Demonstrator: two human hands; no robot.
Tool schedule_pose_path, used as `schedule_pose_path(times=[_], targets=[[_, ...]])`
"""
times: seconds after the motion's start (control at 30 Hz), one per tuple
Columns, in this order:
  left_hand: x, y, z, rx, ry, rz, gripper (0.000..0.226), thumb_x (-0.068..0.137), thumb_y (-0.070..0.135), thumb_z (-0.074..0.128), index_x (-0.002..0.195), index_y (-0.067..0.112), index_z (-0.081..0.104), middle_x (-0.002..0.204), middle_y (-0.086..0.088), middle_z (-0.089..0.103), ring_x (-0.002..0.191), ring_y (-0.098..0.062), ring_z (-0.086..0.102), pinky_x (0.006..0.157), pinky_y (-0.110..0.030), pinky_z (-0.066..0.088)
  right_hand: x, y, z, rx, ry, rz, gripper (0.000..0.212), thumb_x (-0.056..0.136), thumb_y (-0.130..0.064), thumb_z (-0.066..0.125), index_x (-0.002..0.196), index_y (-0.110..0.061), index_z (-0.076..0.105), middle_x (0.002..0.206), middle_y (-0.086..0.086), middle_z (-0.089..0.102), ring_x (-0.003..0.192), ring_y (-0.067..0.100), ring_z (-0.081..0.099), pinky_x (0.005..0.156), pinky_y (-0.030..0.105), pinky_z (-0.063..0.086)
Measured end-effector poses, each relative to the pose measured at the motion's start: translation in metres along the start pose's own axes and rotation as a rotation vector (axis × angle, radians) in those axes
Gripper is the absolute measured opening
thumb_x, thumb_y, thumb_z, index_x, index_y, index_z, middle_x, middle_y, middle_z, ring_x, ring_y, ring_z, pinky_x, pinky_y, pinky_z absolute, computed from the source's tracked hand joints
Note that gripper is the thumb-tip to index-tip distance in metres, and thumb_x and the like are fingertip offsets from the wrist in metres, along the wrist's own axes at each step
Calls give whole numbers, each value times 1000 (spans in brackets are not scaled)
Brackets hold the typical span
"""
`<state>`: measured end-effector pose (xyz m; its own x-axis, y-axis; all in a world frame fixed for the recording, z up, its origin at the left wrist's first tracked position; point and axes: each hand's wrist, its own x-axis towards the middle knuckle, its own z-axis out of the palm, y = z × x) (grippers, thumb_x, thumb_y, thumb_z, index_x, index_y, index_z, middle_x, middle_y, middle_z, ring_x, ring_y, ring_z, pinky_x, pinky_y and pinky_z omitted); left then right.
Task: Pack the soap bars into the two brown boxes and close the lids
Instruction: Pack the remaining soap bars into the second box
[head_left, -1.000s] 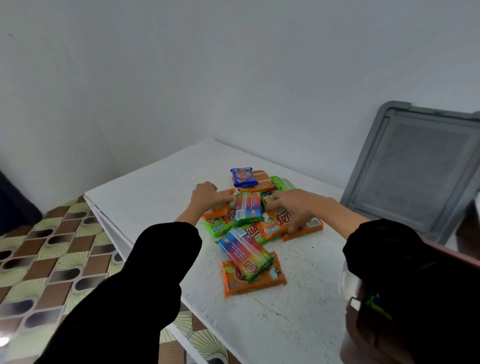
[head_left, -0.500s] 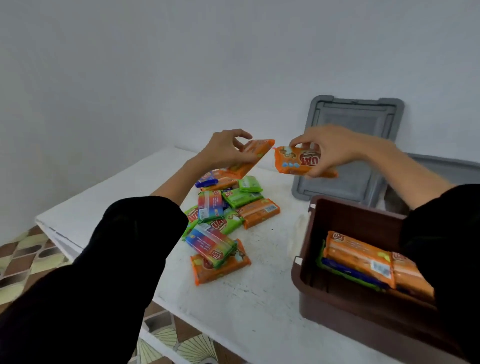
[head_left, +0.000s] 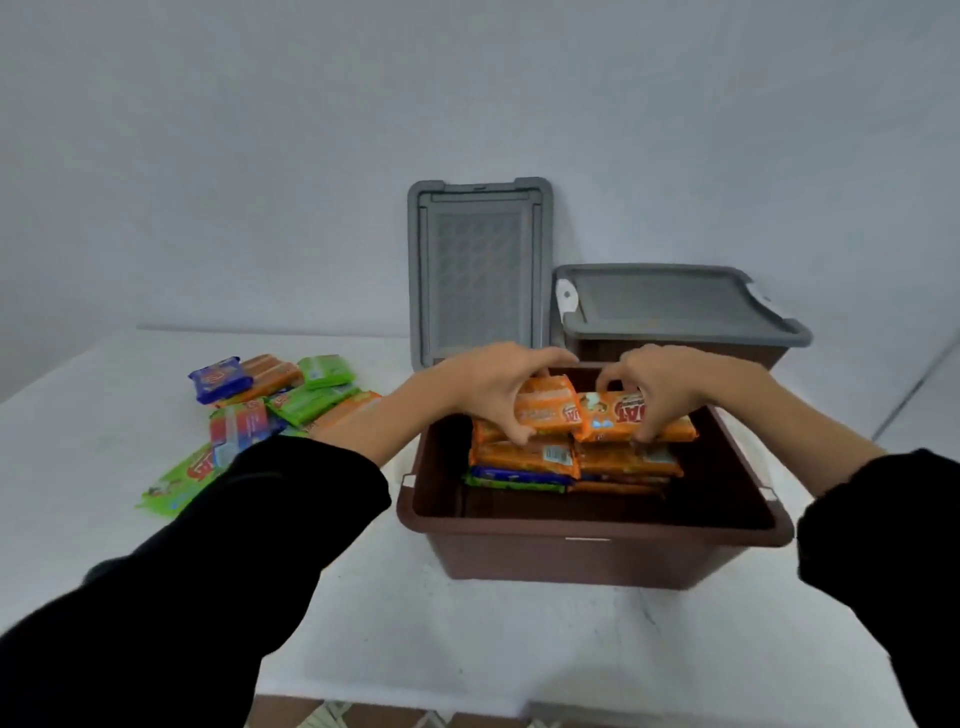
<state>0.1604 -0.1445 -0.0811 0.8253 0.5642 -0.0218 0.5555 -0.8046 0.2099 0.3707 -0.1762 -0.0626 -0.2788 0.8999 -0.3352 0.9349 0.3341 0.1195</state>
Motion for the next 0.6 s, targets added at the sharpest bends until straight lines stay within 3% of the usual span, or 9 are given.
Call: schedule_pose_path(times=[0.17, 0.33, 0.6], targets=[[18, 1, 34, 197, -204, 32, 79, 74, 33, 73, 142, 20, 34, 132, -7, 51, 117, -22, 47, 99, -32, 40, 0, 4, 32, -15, 38, 25, 69, 69, -40, 74, 130, -28, 43, 106, -1, 45, 100, 17, 47, 78, 26, 36], [19, -3, 30, 257, -238, 40, 67, 83, 33, 65, 142, 26, 36, 148, -3, 36, 133, -20, 34, 107, -33, 30, 4, 3, 35, -30, 80, 26, 73, 68, -46, 75, 130, -27, 42, 124, 1, 52, 113, 19, 50, 78, 25, 36], [16, -7, 27, 210, -181, -9, 62, 81, 38, 67, 137, 24, 44, 137, -3, 44, 122, -17, 44, 98, -29, 37, 9, -9, 28, -106, 53, 75, 74, 70, -43, 75, 134, -25, 43, 129, 3, 52, 118, 22, 50, 90, 31, 44]])
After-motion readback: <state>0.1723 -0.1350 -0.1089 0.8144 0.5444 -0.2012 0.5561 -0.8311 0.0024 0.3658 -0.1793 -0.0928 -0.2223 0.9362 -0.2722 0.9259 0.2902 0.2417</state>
